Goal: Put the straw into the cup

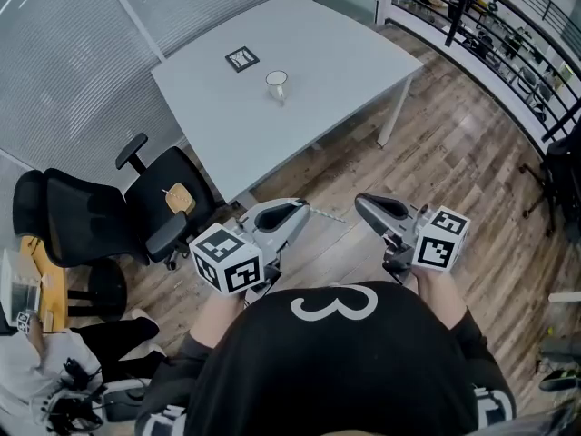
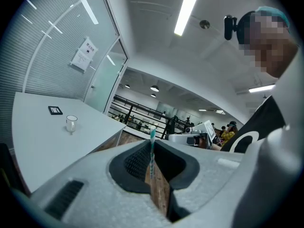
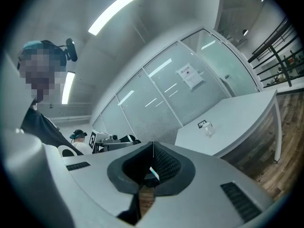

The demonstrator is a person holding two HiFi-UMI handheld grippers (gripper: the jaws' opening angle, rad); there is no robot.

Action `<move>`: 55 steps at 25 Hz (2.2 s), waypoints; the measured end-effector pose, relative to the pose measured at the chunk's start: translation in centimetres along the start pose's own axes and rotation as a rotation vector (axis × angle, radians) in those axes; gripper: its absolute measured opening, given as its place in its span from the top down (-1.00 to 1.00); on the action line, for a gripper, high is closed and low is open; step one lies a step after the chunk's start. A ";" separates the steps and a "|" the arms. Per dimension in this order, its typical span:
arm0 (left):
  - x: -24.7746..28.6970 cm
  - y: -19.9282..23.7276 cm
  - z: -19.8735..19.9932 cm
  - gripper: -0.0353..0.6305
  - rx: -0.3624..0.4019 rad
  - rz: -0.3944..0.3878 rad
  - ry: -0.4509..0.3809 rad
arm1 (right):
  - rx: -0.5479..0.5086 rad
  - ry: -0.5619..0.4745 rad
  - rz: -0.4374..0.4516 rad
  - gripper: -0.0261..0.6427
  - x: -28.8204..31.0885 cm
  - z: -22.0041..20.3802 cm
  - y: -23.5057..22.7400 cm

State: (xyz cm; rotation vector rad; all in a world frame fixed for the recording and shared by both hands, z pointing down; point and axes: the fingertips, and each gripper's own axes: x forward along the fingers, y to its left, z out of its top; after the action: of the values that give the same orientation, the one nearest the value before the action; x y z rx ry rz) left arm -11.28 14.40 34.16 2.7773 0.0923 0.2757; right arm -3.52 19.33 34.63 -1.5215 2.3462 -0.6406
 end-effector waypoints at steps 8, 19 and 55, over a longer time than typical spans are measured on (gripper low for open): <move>0.8 -0.5 0.9 0.79 0.031 0.014 -0.013 | -0.030 -0.015 0.029 0.88 -0.3 0.7 0.2; 7.6 -1.0 1.4 0.79 0.043 0.003 0.017 | -0.020 -0.055 0.003 0.88 -4.3 3.4 -5.1; 16.9 23.0 10.8 0.79 -0.025 0.088 -0.041 | -0.010 0.077 0.037 0.88 13.8 12.9 -24.8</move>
State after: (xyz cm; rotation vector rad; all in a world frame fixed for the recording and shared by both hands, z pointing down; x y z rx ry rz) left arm 8.13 -9.18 35.19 2.7651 -0.0434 0.2402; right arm 16.30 -4.72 36.13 -1.4790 2.4319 -0.6906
